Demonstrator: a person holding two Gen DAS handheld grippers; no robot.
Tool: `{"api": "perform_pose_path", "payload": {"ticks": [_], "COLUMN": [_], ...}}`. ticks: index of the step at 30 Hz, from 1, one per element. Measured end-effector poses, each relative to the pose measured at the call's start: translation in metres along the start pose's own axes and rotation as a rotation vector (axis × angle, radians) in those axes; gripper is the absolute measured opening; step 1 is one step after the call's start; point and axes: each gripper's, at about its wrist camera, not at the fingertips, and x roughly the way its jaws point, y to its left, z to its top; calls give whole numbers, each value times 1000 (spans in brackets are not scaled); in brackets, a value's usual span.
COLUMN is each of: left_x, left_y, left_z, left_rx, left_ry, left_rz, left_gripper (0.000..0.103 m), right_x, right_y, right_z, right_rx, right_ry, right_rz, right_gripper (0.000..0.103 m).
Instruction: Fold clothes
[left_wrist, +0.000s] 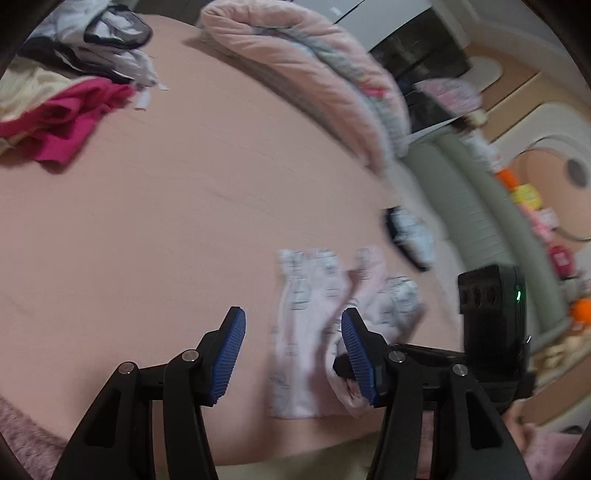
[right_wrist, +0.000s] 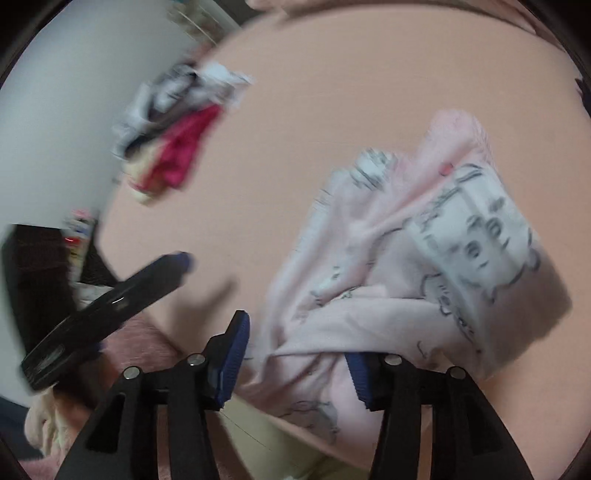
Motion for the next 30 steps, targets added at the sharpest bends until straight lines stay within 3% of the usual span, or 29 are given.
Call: {"api": "perform_pose_path", "payload": {"ticks": [3, 7, 10, 15, 18, 21, 23, 26, 30], "left_x": [12, 28, 43, 69, 87, 95, 94, 86, 77], "left_y": [-22, -54, -75, -87, -93, -84, -77, -74, -75], "left_z": [-1, -18, -26, -39, -47, -46, -43, -45, -48], "left_rx": [99, 230, 314, 391, 469, 424, 392, 384, 404], "left_ry": [51, 120, 176, 247, 267, 290, 283, 264, 237], "left_rz": [-37, -59, -62, 32, 172, 192, 190, 184, 167], "left_gripper": [51, 51, 51, 51, 51, 51, 51, 51, 51], "right_x": [-18, -54, -43, -43, -58, -79, -93, -83, -68], "right_y": [13, 2, 15, 2, -22, -57, -89, -103, -87], "right_z": [-13, -33, -26, -45, -64, -84, -96, -87, -58], "right_rx": [-91, -57, -43, 10, 78, 230, 376, 379, 302], "right_ry": [-20, -99, -105, -71, -82, -147, -199, -166, -176], "right_rz": [-7, 73, 72, 52, 33, 17, -53, -185, -98], "right_gripper": [55, 55, 58, 58, 58, 58, 58, 58, 57]}}
